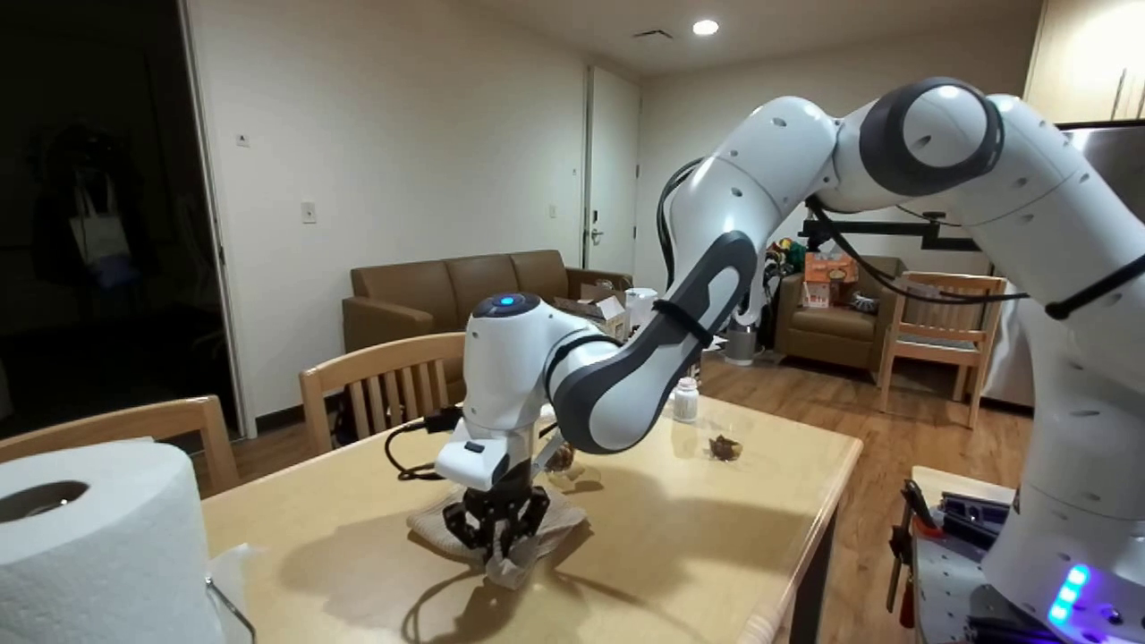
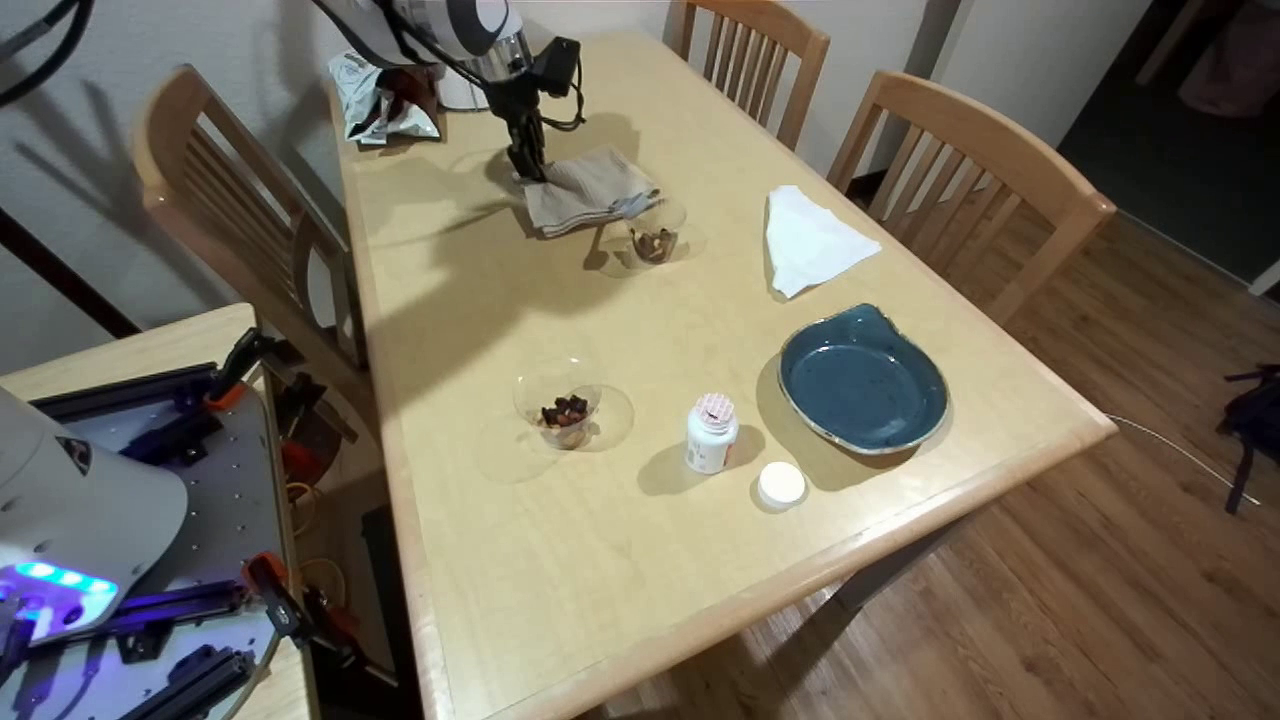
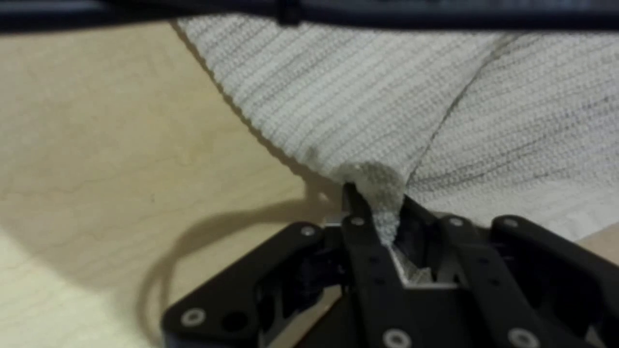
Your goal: Move the spoon from the white towel to the table then use the towel to wipe the table
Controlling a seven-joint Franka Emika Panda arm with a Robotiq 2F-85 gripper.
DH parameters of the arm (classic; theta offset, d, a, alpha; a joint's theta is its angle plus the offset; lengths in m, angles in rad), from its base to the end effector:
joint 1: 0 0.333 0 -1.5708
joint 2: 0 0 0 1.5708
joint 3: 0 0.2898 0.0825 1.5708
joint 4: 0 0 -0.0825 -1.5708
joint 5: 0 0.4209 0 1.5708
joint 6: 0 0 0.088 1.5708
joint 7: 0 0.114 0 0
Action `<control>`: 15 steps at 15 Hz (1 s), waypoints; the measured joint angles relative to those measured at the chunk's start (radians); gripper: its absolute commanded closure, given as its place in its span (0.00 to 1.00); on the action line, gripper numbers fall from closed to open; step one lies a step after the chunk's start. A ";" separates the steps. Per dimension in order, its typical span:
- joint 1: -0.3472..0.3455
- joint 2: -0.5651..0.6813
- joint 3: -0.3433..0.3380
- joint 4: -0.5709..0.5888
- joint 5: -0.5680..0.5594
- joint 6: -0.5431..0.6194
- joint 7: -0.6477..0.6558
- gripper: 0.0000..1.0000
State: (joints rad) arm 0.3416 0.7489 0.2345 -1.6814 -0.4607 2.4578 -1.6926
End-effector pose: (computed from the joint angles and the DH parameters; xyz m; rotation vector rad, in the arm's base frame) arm 0.5844 0.3670 0.1247 0.8652 2.8589 -0.0324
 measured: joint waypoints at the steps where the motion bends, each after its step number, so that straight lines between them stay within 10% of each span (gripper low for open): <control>1: 0.006 0.016 -0.010 0.030 -0.003 -0.006 -0.006 0.96; 15: 0.028 0.142 -0.122 0.253 -0.025 -0.010 -0.016 0.96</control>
State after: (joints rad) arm 0.3695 0.8910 0.1127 -1.4289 -0.4857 2.4474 -1.7089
